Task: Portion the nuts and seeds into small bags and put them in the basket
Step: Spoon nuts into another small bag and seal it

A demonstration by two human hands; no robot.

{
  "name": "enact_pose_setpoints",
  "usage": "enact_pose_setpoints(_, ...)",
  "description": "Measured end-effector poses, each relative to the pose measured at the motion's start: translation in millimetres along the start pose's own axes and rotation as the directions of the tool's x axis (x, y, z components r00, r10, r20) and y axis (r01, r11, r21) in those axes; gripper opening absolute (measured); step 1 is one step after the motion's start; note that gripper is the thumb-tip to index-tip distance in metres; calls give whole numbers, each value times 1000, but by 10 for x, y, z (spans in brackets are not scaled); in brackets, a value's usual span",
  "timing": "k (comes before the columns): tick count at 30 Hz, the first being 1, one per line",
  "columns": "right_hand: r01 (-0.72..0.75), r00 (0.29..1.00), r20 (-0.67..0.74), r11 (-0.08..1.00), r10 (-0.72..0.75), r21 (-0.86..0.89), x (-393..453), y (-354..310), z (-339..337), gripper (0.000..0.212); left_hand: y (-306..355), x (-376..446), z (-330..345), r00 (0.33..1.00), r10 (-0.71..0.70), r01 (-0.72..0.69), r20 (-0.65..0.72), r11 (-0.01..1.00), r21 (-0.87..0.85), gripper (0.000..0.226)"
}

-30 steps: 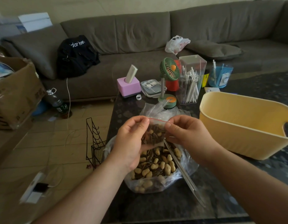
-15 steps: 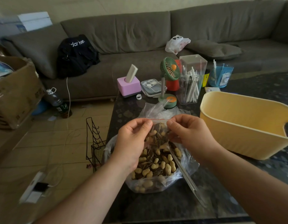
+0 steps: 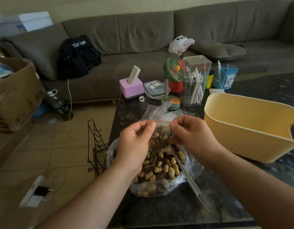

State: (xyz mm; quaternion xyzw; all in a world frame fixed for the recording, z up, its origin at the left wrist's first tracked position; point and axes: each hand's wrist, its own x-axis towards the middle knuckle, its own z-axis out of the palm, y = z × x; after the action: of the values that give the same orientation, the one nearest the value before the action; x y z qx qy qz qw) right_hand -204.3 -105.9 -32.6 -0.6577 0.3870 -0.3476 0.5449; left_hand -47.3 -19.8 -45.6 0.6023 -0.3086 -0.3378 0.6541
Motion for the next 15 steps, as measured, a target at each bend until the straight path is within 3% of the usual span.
enact_pose_setpoints(7,-24,997,77,998,19,60,-11,-37,-25,11,5,-12,9,1000,8,-8,22,1000,-16,12)
enact_pose_setpoints(15,-1,999,51,999,-2,48,-11,-58,-10,12,19,-50,31,998,20,-18,58,999,-39,12)
